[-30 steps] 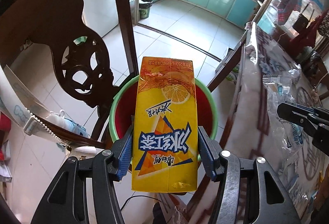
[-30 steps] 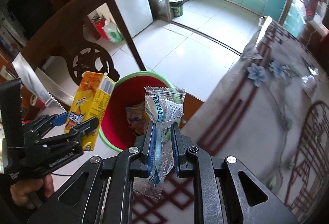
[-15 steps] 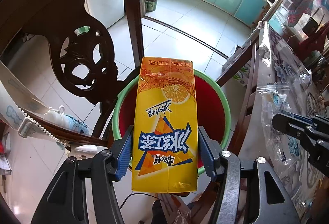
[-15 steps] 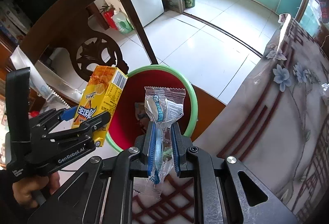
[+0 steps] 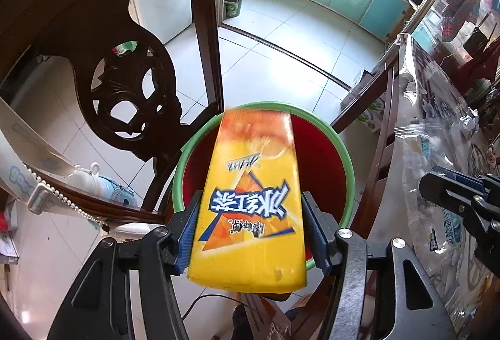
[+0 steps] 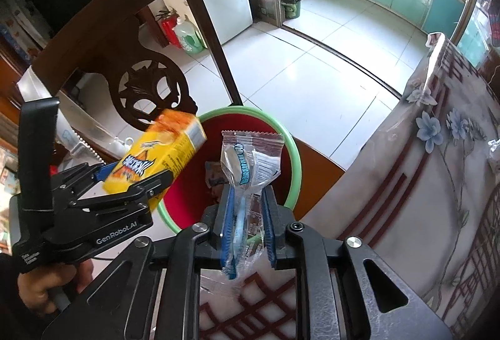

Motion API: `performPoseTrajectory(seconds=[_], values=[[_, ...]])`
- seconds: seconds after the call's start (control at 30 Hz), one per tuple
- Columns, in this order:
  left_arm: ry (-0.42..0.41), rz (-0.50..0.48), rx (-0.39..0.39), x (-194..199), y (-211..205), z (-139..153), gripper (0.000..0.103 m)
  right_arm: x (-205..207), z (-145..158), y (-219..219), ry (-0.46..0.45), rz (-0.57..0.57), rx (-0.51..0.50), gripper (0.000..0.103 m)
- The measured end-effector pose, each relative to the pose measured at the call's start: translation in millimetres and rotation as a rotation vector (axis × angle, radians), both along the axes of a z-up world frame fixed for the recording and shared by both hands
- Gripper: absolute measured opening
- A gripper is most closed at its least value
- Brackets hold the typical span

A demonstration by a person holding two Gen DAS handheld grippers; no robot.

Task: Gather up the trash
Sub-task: 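Carry the juice carton and candy wrapper over the red bucket and release them, then move both open grippers back over the table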

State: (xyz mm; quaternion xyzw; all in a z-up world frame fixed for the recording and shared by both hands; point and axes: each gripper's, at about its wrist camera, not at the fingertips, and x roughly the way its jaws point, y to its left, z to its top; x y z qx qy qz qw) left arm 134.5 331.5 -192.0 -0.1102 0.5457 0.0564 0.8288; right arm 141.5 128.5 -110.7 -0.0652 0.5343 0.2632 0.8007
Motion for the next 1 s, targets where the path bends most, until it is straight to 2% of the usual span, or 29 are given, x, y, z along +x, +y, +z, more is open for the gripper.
performPoseTrajectory(seconds=[0.07, 0.23, 0.3, 0.53, 0.7, 0.83, 1.0], values=[[0.003, 0.007, 0.010, 2, 1, 1, 0.067, -1, 2, 0, -0.011, -0.001, 0.001, 0.030], [-0.005, 0.018, 0.013, 1, -1, 6, 0.068, -4, 8, -7, -0.030, -0.005, 0.016, 0.037], [-0.008, 0.012, 0.012, 1, -5, 9, 0.068, -5, 11, -13, -0.036, -0.014, 0.025, 0.044], [-0.051, -0.074, 0.014, 5, -52, 29, 0.068, -15, 32, -60, -0.108, -0.075, -0.007, 0.047], [-0.094, -0.175, -0.003, 12, -107, 51, 0.068, -16, 55, -136, -0.193, -0.208, -0.067, 0.050], [-0.135, -0.270, -0.020, 18, -165, 72, 0.068, -6, 73, -230, -0.259, -0.380, -0.153, 0.051], [-0.172, -0.371, -0.048, 24, -241, 93, 0.068, 18, 84, -357, -0.291, -0.553, -0.240, 0.056]])
